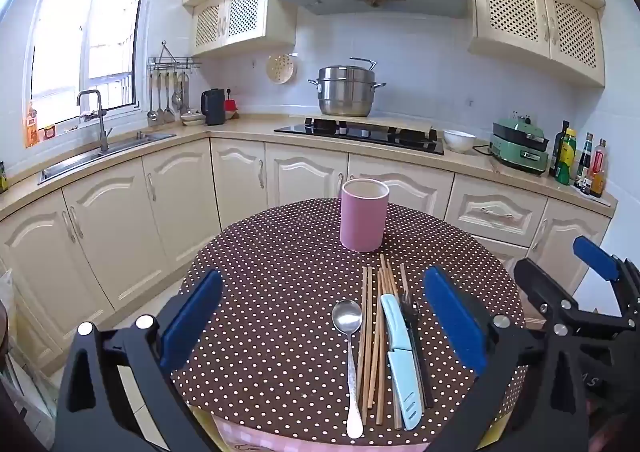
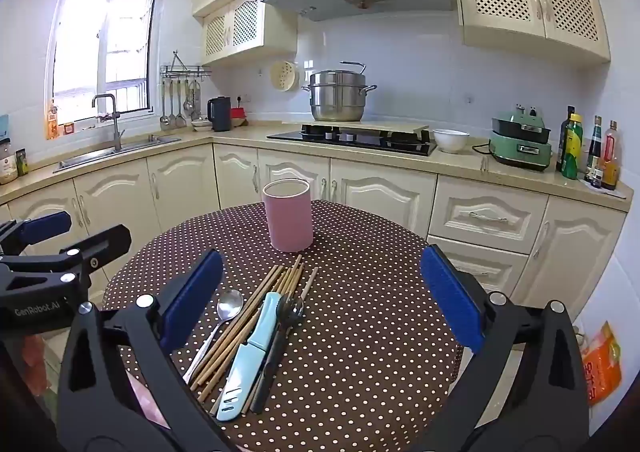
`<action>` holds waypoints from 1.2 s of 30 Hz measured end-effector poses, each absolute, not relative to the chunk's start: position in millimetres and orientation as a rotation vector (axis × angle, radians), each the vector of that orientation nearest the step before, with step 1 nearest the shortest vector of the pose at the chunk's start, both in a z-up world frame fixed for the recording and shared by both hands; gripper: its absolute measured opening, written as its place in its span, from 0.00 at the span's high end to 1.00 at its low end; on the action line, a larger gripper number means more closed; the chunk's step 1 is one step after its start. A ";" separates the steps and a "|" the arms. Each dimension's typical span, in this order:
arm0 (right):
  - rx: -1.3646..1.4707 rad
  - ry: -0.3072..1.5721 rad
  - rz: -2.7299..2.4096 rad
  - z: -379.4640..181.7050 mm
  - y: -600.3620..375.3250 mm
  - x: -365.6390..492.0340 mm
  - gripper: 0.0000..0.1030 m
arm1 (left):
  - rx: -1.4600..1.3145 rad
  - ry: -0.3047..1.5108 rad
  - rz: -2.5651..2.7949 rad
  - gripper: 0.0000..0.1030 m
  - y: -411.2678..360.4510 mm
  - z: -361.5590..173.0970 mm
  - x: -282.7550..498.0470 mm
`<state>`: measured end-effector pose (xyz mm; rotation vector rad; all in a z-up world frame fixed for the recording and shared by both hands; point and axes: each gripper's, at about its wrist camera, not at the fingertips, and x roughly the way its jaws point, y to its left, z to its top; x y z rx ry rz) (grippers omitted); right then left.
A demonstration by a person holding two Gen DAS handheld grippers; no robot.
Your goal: Organize utensils
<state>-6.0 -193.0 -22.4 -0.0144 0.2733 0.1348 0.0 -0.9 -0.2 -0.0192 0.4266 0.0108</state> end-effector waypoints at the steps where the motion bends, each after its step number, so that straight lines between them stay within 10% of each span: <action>1: -0.016 0.275 0.132 -22.5 -193.0 -5.9 0.06 | -0.021 0.427 0.009 0.04 -1.1 -0.3 0.0; 36: -0.021 0.300 0.150 -33.6 -179.6 -7.6 0.06 | -0.061 0.445 0.004 0.04 11.7 -5.4 0.7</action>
